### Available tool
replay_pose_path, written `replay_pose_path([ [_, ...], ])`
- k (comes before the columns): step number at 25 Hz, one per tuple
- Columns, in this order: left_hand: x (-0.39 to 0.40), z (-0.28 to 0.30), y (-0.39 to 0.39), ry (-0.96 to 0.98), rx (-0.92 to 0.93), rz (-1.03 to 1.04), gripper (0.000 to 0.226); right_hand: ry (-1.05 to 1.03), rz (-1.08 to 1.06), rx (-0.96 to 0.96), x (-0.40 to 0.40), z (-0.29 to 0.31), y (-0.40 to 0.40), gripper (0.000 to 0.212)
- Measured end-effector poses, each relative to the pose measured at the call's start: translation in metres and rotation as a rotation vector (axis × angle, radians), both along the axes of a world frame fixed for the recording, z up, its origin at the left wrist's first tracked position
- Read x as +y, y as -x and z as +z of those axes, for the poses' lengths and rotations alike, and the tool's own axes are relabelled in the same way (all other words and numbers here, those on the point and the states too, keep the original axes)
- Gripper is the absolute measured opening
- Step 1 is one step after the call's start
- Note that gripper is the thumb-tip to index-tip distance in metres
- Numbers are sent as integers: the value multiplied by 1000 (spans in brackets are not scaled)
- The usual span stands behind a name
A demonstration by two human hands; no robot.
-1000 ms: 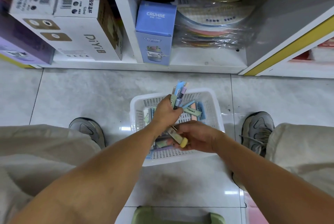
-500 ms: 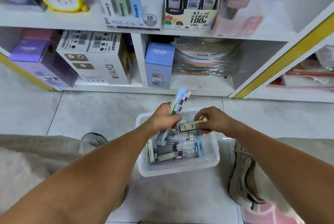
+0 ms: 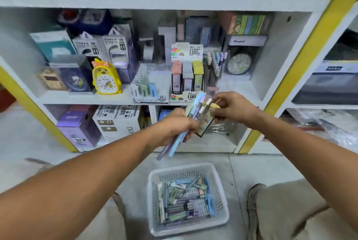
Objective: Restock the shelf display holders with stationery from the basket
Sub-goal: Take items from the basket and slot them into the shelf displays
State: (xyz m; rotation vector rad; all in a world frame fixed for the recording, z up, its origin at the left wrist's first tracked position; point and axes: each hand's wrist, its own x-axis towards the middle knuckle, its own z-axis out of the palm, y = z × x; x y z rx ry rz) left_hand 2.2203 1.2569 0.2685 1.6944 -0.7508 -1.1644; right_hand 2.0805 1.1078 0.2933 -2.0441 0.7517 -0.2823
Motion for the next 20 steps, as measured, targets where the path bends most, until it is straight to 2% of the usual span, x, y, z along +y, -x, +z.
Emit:
replay_pose_path([
  [3, -9, 47, -15, -5, 21, 85, 13, 225, -84, -124, -15, 48, -9, 14],
  [6, -18, 82, -35, -4, 53, 133, 11, 568, -138, -170, -26, 77, -21, 18],
  [8, -23, 93, -47, -14, 93, 128, 15, 722, -149, -169, -28, 83, -32, 19],
  [15, -38, 84, -66, 9, 340, 53, 22, 876, -15, -70, -34, 63, -69, 12],
  [17, -40, 83, -69, 34, 387, 14, 20, 942, 34, 54, -34, 59, -75, 5],
  [19, -40, 81, -69, 64, 425, -21, 17, 1044, 88, 213, -34, 55, -80, 12],
  [20, -41, 80, -70, 79, 439, -31, 14, 1046, 91, 219, -34, 56, -82, 15],
])
